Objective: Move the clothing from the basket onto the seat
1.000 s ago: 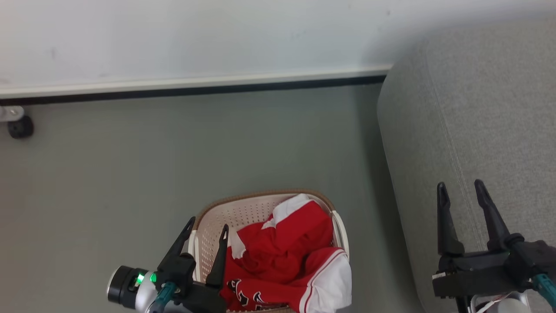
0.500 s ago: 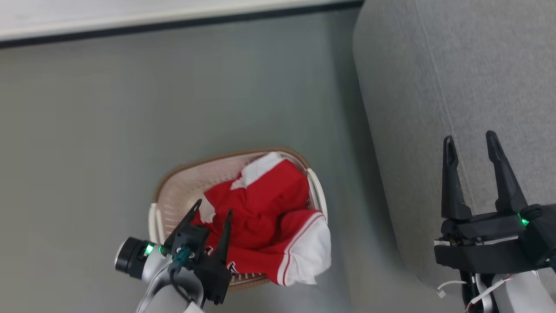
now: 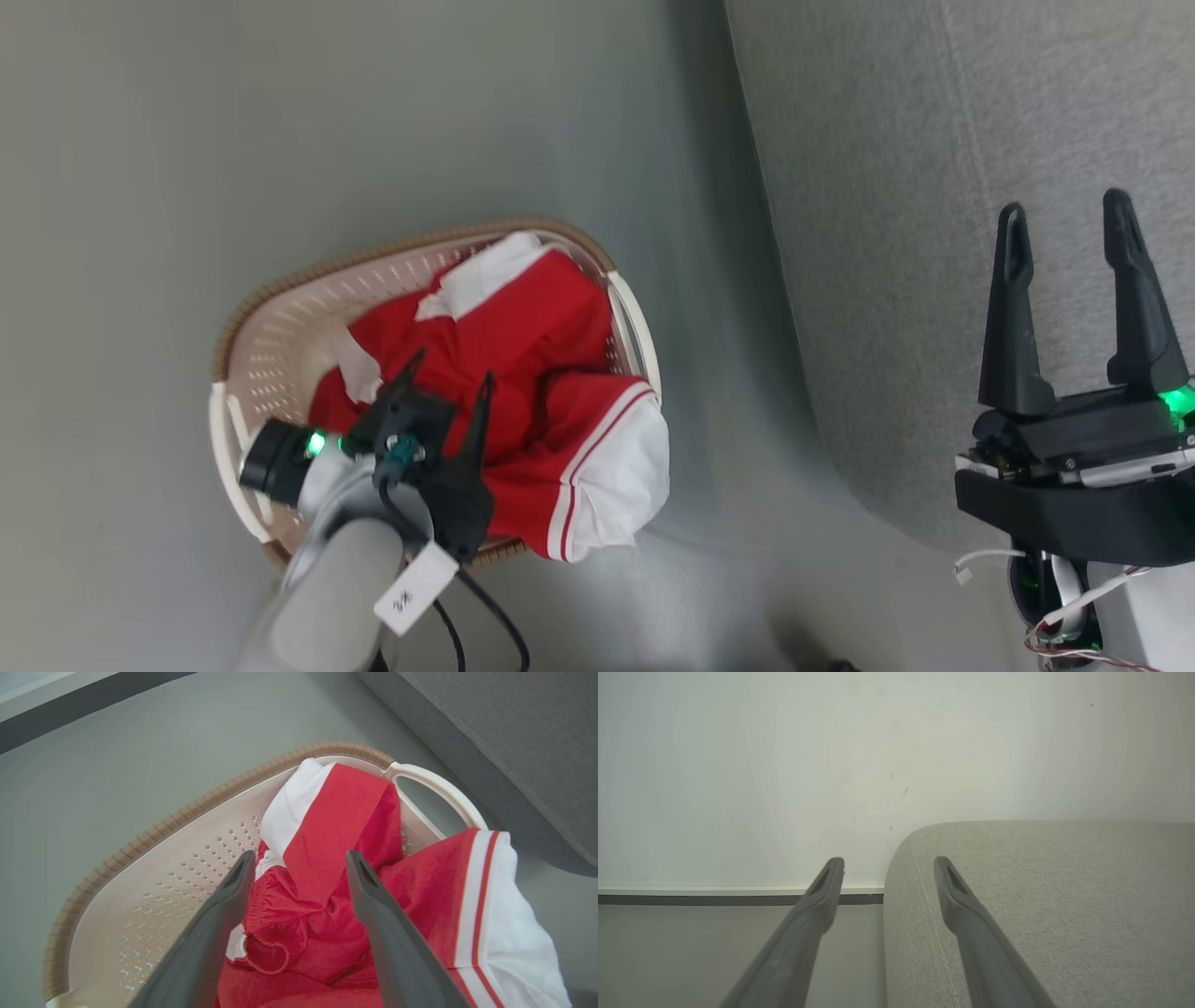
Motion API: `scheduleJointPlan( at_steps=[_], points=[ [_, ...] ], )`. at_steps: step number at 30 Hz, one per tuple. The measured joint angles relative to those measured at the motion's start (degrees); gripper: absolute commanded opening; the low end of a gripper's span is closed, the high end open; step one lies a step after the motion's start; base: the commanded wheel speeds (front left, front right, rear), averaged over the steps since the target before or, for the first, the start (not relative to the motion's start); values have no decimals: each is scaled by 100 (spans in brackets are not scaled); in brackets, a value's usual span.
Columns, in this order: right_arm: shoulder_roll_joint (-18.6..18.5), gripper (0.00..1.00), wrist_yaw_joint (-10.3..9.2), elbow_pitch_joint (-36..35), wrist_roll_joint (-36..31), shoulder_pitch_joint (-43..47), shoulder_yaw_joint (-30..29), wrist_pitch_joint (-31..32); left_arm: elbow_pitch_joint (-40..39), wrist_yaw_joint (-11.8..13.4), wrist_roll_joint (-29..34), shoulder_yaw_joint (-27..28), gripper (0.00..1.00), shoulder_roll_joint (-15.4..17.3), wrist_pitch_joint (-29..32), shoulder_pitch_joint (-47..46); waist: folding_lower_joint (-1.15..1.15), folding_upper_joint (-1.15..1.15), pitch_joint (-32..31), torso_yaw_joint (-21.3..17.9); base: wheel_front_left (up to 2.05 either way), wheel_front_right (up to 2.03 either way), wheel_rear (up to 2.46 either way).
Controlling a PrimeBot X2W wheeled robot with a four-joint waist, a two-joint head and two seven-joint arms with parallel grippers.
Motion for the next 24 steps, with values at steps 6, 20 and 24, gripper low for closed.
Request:
scheduleJointPlan(
  at_steps=[6,20,24],
  points=[
    [76,100,0,-164,0,-227,-2,0,188,-32,7,-12,100,-3,133,-543,0,0,537,-129,0,0,0],
    [245,100,0,-416,0,-950,-124,0,668,19,31,218,100,120,319,-1678,0,0,1837,-317,0,0,0],
    [272,100,2,-363,-2,-1007,-126,0,811,27,27,253,100,109,309,-1801,0,0,2096,-357,0,0,0]
  ],
)
